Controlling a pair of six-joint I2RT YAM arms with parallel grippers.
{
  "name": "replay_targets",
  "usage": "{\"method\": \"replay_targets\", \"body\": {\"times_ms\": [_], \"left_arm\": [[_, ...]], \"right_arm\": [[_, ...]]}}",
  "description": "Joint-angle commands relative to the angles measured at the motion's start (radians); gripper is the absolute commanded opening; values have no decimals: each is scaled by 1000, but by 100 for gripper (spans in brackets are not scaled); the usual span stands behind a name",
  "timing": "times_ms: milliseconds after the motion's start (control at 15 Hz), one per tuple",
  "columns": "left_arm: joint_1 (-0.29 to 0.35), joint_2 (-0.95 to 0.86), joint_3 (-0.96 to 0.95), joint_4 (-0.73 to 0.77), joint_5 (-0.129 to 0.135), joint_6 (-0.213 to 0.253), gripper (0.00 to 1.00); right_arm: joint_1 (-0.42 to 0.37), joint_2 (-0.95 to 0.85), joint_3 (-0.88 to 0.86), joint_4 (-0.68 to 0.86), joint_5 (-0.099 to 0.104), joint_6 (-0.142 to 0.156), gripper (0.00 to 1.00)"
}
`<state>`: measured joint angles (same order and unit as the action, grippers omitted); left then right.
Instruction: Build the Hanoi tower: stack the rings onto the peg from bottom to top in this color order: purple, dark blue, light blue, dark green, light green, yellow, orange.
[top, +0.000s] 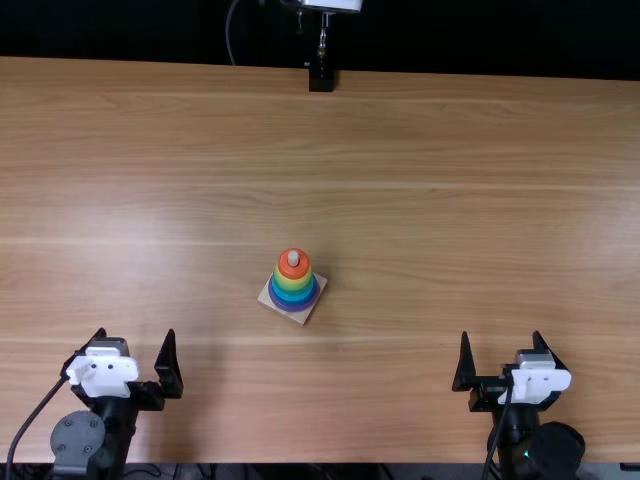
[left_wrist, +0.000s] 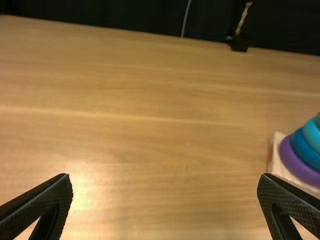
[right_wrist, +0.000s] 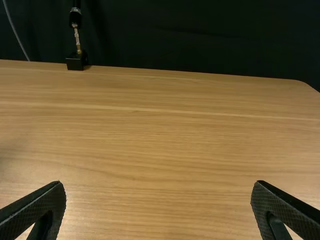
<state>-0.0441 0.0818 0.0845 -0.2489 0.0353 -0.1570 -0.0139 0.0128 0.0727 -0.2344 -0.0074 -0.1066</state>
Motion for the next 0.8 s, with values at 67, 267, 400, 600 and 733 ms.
{"method": "replay_targets", "body": {"times_ms": [67, 267, 400, 600, 733], "left_arm": [[-5, -53, -84, -20, 14, 10, 100], [-11, -82, -84, -29, 18, 10, 100], [-11, -82, -84, -35, 18, 12, 100], [-33, -82, -84, -47, 16, 61, 100], [-48, -82, -84, -160, 14, 128, 100]], "right_arm": [[-11, -13, -57, -72, 11, -2, 100], [-11, -13, -57, -72, 11, -2, 100], [-11, -13, -57, -72, 11, -2, 100], [-11, -13, -57, -72, 11, -2, 100], [-11, -13, -57, -72, 11, -2, 100]]}}
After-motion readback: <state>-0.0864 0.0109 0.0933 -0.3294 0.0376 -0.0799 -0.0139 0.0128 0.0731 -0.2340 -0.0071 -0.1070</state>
